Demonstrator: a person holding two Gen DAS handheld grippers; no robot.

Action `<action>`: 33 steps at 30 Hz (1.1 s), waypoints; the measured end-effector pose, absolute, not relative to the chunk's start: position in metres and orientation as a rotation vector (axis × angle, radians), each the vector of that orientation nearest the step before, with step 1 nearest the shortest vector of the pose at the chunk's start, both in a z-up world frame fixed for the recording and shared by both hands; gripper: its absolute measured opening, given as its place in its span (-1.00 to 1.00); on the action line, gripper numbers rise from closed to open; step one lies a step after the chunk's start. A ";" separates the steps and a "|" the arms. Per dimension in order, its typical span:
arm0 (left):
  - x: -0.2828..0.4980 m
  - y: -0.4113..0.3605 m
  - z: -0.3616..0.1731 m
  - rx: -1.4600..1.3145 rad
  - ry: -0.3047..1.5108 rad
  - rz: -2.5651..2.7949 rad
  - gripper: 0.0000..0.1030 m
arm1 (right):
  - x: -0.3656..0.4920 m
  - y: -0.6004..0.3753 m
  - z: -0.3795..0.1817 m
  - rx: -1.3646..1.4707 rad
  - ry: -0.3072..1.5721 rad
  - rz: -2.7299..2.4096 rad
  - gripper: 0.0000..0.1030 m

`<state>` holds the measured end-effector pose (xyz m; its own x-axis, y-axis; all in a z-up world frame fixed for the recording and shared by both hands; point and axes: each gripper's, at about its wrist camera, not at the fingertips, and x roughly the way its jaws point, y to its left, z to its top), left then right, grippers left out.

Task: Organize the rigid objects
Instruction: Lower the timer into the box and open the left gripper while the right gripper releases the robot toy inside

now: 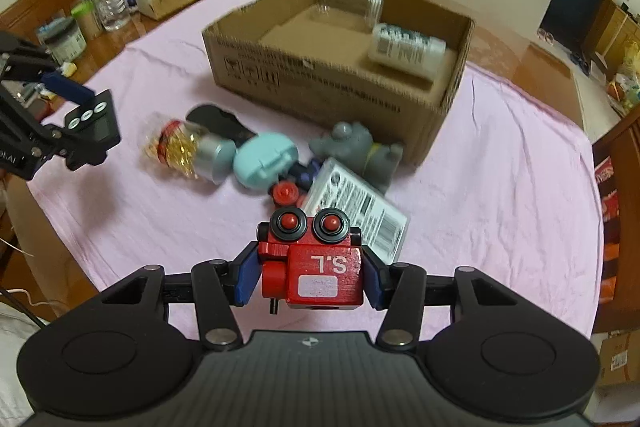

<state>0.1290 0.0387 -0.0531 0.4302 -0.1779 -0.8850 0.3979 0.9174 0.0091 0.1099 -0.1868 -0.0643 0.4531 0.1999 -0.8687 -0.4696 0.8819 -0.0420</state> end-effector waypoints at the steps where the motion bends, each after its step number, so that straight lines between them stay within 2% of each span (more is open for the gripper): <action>1: 0.131 0.037 -0.049 0.236 1.060 -0.371 0.34 | 0.112 -0.187 -0.060 -0.294 1.016 0.426 0.10; 16: 0.230 0.024 -0.003 0.245 0.886 -0.374 0.34 | 0.159 -0.180 -0.013 -0.287 0.882 0.441 0.10; 30: 0.339 0.013 -0.041 0.236 0.889 -0.284 0.35 | 0.196 -0.177 0.006 -0.277 0.821 0.409 0.10; 32: 0.347 0.013 -0.047 0.229 0.868 -0.259 0.61 | 0.199 -0.178 0.006 -0.276 0.823 0.404 0.10; 33: 0.349 0.013 -0.049 0.229 0.854 -0.243 0.68 | 0.201 -0.178 0.005 -0.275 0.826 0.401 0.10</action>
<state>0.3486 0.0134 -0.0494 0.6324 -0.1189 -0.7655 0.3012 0.9482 0.1016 0.2012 -0.1777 0.0053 0.6097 0.2374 -0.7563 -0.4478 0.8904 -0.0816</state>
